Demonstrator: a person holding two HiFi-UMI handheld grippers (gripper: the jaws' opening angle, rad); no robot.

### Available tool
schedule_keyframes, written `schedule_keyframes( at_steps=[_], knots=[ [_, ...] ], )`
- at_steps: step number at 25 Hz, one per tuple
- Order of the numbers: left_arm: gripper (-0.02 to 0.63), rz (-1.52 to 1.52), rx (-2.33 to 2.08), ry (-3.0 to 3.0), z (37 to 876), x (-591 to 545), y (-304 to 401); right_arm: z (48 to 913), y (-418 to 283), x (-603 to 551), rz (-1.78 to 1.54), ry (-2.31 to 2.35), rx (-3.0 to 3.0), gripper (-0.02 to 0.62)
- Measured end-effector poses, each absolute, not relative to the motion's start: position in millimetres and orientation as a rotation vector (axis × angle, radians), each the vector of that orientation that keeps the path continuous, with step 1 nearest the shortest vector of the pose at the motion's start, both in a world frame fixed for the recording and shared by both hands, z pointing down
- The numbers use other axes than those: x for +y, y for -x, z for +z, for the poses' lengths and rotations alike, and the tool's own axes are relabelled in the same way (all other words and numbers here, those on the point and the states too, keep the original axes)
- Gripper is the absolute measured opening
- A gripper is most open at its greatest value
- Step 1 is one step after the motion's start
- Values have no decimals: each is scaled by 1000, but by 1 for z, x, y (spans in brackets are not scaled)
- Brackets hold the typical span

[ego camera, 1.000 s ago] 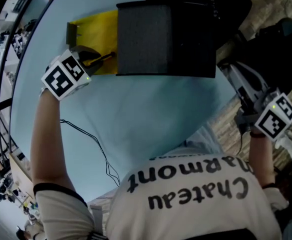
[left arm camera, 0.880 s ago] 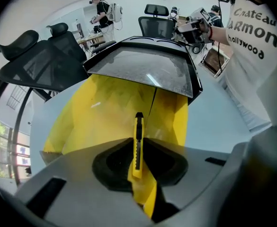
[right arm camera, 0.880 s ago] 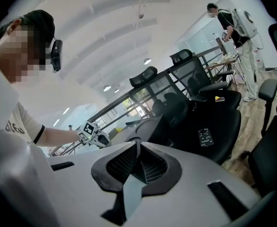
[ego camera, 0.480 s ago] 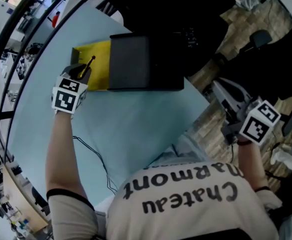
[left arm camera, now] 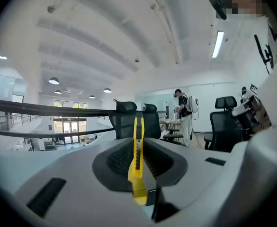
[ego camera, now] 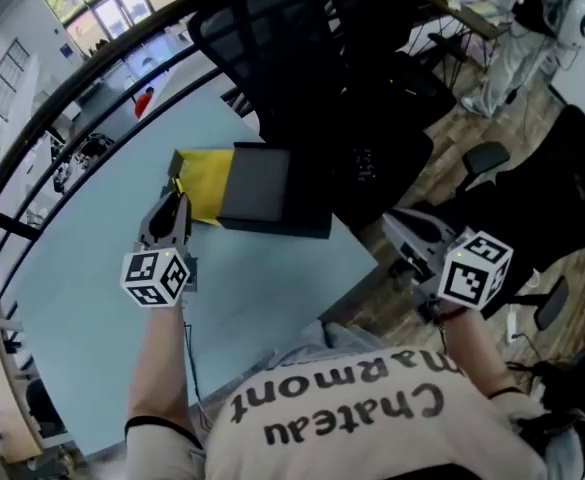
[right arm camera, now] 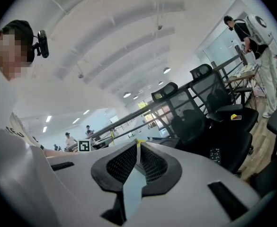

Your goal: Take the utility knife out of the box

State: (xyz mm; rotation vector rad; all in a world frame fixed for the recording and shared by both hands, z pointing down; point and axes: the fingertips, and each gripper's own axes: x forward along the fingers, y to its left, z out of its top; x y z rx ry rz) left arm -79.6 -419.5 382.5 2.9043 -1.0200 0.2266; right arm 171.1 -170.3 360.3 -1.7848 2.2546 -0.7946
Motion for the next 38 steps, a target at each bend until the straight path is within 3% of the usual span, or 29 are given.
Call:
schedule_keyframes(
  at_steps=[9, 21, 38],
  knots=[
    [63, -218, -1152, -2784, 302, -331, 114, 355, -136, -159, -764, 1591, 2439, 48],
    [63, -317, -1193, -2809, 240, -200, 176, 343, -53, -184, -674, 1321, 2702, 48],
    [63, -364, -1287, -2510, 294, -14, 220, 337, -24, -70, -642, 1286, 2770, 48]
  ],
)
